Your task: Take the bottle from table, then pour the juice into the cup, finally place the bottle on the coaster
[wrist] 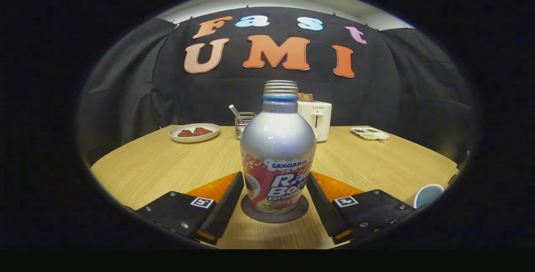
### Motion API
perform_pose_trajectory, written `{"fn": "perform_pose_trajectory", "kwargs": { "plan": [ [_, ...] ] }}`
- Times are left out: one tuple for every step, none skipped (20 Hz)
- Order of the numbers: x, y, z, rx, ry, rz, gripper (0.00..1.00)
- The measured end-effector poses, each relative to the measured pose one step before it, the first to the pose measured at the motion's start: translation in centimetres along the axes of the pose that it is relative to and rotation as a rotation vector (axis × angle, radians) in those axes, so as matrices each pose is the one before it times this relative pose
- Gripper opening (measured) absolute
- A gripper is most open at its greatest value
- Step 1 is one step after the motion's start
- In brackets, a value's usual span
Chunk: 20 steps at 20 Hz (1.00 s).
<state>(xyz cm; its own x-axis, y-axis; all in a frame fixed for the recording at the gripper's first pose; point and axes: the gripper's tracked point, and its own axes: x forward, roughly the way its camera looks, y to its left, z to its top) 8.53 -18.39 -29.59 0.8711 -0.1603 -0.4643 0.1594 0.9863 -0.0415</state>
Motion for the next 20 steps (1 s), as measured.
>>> {"fn": "perform_pose_trajectory", "kwargs": {
  "plan": [
    [-0.190,0.084,0.054,-0.00114,-0.00192,0.00579,0.91],
    [-0.540,-0.194,-0.124,-0.01048,0.00473,0.00163,0.94],
    [-0.732,-0.533,-0.085,-0.01752,0.00193,-0.01058,0.96],
    [-0.639,-0.580,0.270,-0.00423,-0.01209,-0.00794,0.97],
    [-0.813,-0.310,0.557,0.01275,-0.01955,0.00221,0.97],
    [-0.882,-0.249,0.725,0.02026,-0.02528,0.00586,0.97],
    [-0.924,-0.420,0.955,0.01832,-0.02841,-0.00295,0.97],
    [-0.846,-0.399,1.027,0.01612,-0.02727,0.00086,0.97],
    [-0.892,-0.243,1.210,0.01407,-0.03038,-0.00123,0.97],
    [-0.999,-0.155,1.310,0.01084,-0.02951,0.00668,0.97],
    [-1.022,0.015,1.260,0.00393,-0.03126,0.00604,0.97],
    [-0.884,-0.004,1.104,-0.00048,-0.02476,0.00959,0.97],
    [-1.111,0.117,1.006,-0.00189,-0.02187,0.00932,0.97],
    [-0.910,0.124,1.029,-0.00026,-0.01797,0.01047,0.97],
    [-0.950,0.453,0.997,0.00080,-0.01418,0.01636,0.97],
    [-0.840,0.394,1.075,-0.00417,-0.01472,0.01461,0.97],
    [-0.879,0.336,0.877,-0.00960,-0.01070,0.01069,0.97],
    [-0.715,0.210,0.826,-0.01404,-0.00866,0.00810,0.97],
    [-0.702,0.245,0.695,-0.01172,-0.00306,0.00627,0.97],
    [-0.698,0.125,0.541,-0.00840,0.00170,0.00122,0.97]
  ]
}}
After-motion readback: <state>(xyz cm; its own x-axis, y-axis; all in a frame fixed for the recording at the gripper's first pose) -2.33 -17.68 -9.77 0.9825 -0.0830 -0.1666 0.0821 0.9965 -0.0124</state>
